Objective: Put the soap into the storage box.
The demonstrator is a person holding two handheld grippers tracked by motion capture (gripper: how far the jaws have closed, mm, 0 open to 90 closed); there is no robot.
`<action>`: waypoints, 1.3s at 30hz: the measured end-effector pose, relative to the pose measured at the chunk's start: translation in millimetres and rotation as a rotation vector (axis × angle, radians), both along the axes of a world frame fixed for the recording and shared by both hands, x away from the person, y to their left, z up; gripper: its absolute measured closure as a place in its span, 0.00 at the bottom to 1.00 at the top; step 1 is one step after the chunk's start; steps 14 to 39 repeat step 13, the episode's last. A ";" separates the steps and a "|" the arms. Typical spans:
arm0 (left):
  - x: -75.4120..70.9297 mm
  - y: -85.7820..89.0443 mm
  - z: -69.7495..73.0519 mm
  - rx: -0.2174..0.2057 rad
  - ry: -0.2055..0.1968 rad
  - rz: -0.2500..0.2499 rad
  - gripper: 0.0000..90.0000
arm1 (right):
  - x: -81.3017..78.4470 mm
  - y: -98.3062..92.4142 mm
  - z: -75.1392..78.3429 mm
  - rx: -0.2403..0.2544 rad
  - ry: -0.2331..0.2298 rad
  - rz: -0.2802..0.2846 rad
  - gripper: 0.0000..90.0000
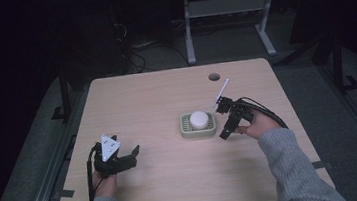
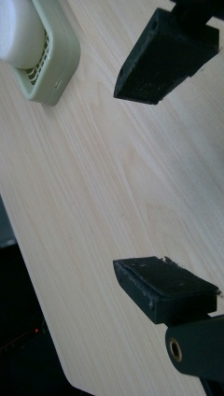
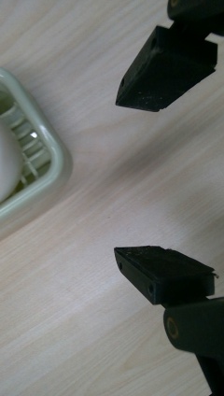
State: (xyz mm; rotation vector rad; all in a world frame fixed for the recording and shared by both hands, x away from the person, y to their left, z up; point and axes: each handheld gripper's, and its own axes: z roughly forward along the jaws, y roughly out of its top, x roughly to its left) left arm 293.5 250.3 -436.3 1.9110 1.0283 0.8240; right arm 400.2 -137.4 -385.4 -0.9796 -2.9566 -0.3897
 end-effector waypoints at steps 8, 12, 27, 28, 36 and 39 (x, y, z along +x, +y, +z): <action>-0.3 -0.5 0.2 0.003 0.001 -0.004 0.16 | -18.8 -15.3 -11.2 0.029 -0.004 -0.013 0.24; -0.2 -0.2 0.0 -0.001 -0.003 -0.002 0.16 | -29.2 -22.6 -14.8 0.044 -0.020 -0.022 0.24; -0.2 -0.1 -0.2 0.002 -0.002 -0.001 0.16 | -32.0 -24.5 -15.3 0.050 -0.022 -0.027 0.24; -0.2 -0.1 -0.2 0.002 -0.002 -0.001 0.16 | -32.0 -24.5 -15.3 0.050 -0.022 -0.027 0.24; -0.2 -0.1 -0.2 0.002 -0.002 -0.001 0.16 | -32.0 -24.5 -15.3 0.050 -0.022 -0.027 0.24; -0.2 -0.1 -0.2 0.002 -0.002 -0.001 0.16 | -32.0 -24.5 -15.3 0.050 -0.022 -0.027 0.24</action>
